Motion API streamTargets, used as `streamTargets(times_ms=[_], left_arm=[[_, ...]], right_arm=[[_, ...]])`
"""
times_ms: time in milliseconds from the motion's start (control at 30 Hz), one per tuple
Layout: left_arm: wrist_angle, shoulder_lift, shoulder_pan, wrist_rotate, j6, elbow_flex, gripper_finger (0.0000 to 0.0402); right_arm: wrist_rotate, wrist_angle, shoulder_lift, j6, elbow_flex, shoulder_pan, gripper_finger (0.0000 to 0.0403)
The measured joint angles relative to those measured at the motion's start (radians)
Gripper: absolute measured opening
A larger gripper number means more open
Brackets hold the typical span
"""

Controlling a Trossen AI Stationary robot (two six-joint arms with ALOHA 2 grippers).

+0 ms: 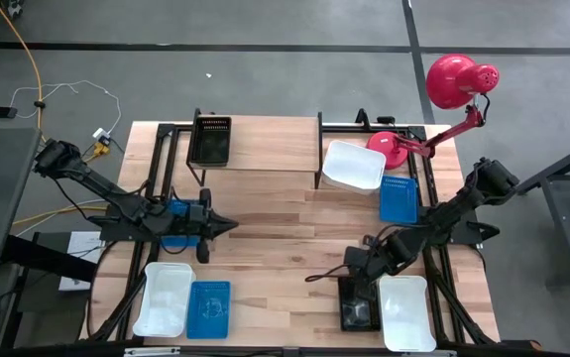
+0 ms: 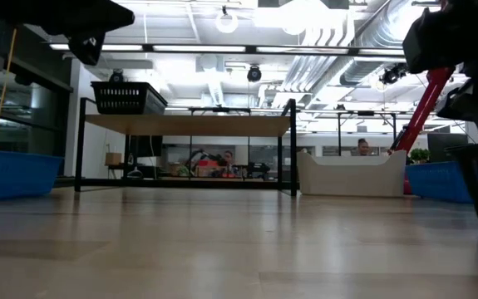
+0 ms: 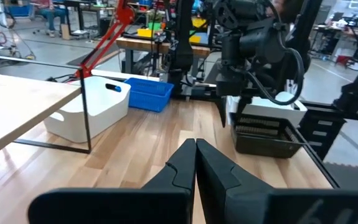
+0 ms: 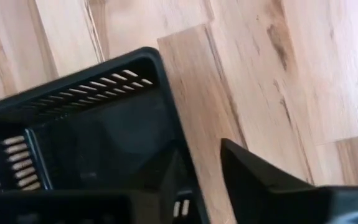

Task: Stack baskets on shelf by color
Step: Stack the black bin on the black bin on the shelf

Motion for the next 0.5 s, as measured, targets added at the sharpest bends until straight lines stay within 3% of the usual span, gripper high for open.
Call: streamTargets(times_ms=[200,500], left_arm=[[-0.002,-0.021,0.000,0.004,0.007,0.000,0.0000],[-0.078,-0.155,-0.074,-0.045,0.092,0.000,0.0000]], right_arm=[[-0.001,0.004,0.000,-0.004,0.000,0.000,0.0008],[0.038,0.094,-0.002,-0.134,0.000,-0.003,0.0005]])
